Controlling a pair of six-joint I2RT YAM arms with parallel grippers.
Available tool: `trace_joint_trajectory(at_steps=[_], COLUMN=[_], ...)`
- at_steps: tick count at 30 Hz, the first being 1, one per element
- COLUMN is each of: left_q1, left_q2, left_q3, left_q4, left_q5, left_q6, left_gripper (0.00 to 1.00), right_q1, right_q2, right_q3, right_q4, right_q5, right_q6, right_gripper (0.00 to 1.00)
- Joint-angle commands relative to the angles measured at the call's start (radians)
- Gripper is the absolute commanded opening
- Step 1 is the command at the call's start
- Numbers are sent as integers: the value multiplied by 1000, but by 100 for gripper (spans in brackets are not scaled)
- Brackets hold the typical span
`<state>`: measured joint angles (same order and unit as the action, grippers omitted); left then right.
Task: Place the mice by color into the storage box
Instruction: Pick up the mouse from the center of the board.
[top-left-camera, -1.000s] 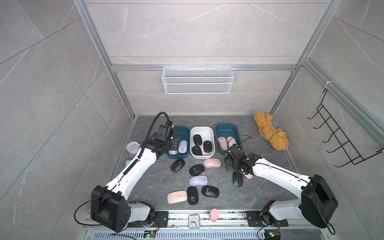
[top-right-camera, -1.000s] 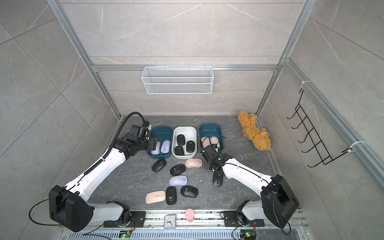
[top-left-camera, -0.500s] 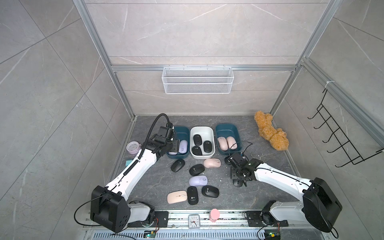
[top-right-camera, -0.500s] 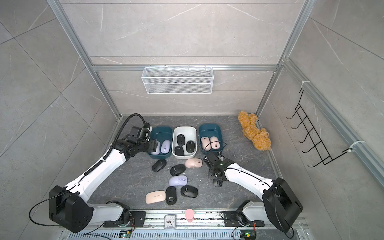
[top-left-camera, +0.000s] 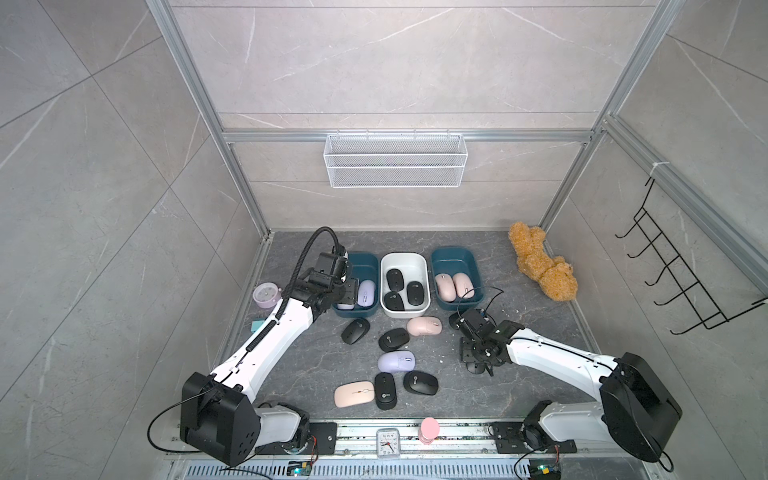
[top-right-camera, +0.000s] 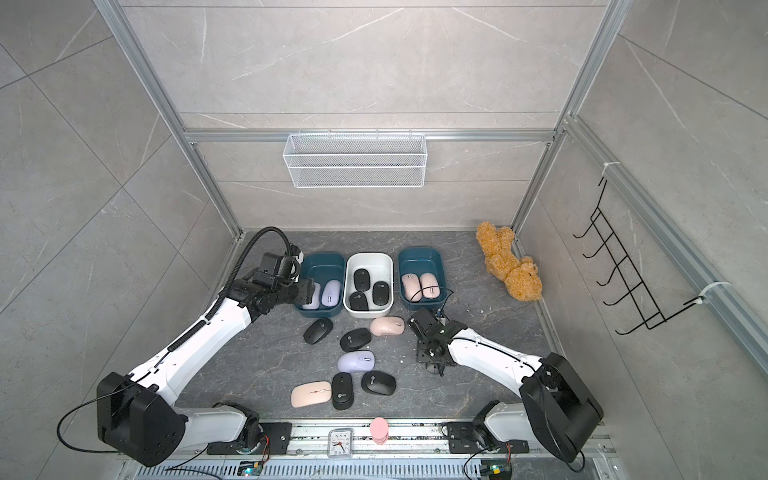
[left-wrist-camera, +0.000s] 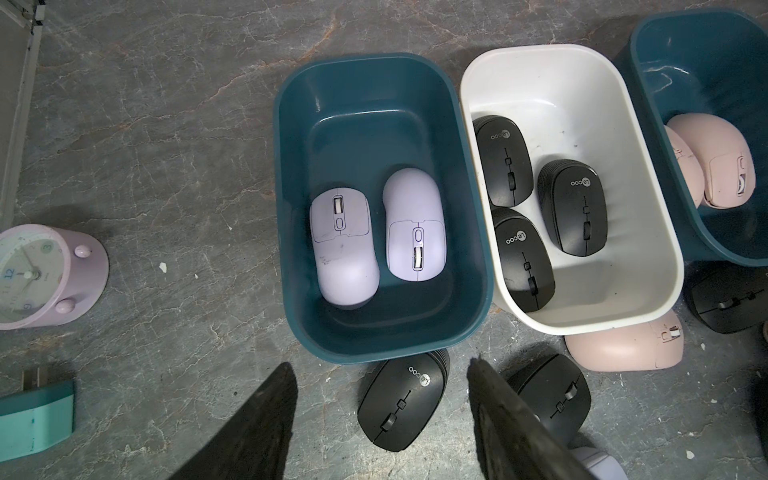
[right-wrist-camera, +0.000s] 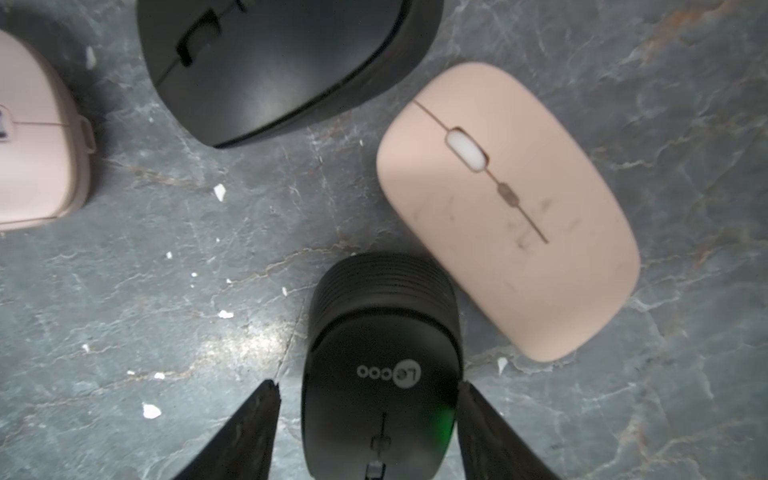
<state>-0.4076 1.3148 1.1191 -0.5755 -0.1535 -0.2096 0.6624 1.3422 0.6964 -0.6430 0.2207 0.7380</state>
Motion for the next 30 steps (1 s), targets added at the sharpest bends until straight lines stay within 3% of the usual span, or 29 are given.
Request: trace_joint_trajectory(at_steps=[1,9,30], left_q1=[6,6,6], left_q2=[-14,-9,-11], left_q3=[12,13,15], left_q4=[-1,-5,-8], left_q5=[-10,-18,-14], left_q6=[-13,-10,-11], left_gripper=[68,68,68], right_q1=[2,2,2], right_q2=[22,55,11], right_q3=[-14,-14,13], right_q4=[21,48,18], right_q5=[-14,-27,-10], right_q6=[8,4,9], right_gripper=[67,65,71])
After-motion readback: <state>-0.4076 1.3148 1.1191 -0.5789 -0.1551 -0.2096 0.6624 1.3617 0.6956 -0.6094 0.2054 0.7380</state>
